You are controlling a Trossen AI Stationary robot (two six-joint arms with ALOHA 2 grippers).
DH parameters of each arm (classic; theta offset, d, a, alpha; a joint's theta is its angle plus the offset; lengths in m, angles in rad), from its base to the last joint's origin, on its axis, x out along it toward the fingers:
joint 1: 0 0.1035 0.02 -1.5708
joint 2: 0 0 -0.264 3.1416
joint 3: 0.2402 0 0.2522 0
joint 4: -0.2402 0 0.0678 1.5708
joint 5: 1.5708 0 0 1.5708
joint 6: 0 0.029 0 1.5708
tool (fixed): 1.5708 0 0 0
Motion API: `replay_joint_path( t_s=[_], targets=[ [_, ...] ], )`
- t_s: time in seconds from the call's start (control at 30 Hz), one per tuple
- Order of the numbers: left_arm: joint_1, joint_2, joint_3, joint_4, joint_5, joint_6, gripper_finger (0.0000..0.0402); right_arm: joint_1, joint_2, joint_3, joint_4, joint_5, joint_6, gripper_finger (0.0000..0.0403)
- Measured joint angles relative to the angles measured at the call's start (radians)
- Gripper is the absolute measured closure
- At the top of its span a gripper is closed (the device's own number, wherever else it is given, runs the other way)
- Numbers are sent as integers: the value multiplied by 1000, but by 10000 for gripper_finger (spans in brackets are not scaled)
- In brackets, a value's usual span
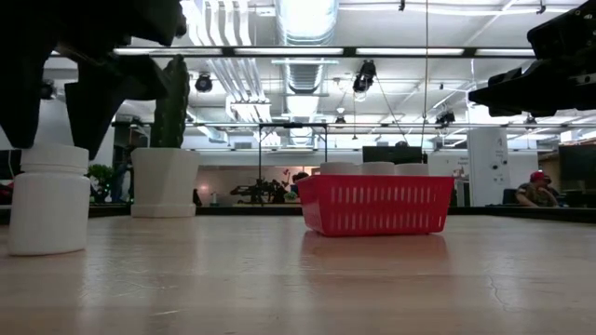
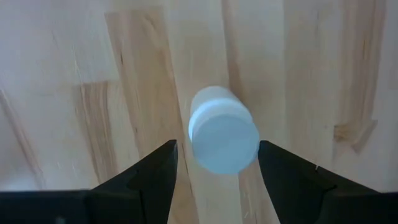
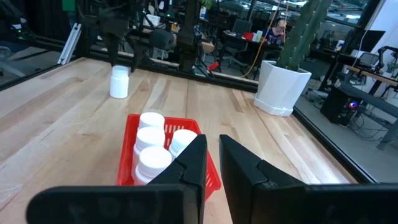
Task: Pick and place pill bottles into a basket
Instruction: Put the white medicine bottle into the red basket
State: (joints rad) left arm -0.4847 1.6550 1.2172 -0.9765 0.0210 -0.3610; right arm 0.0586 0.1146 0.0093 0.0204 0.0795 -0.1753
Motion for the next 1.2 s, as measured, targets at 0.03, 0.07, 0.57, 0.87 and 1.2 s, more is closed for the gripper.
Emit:
replay_joint_path(
  t_s=[0.03,0.07,0.57,0.87,1.2],
  targets=[
    [0,0,-2,1,4,-1,195,0,0,0,0,0,0,369],
    [0,0,-3,4,5,-1,195,0,0,0,0,0,0,369],
    [0,26,-66,129,24,-26,195,0,-1,0,0,0,0,369],
    [0,70,-66,159,29,-22,195,0,-1,0,0,0,0,369],
    [0,77,-66,160,29,-15,215,0,-1,0,0,0,0,369]
  ],
)
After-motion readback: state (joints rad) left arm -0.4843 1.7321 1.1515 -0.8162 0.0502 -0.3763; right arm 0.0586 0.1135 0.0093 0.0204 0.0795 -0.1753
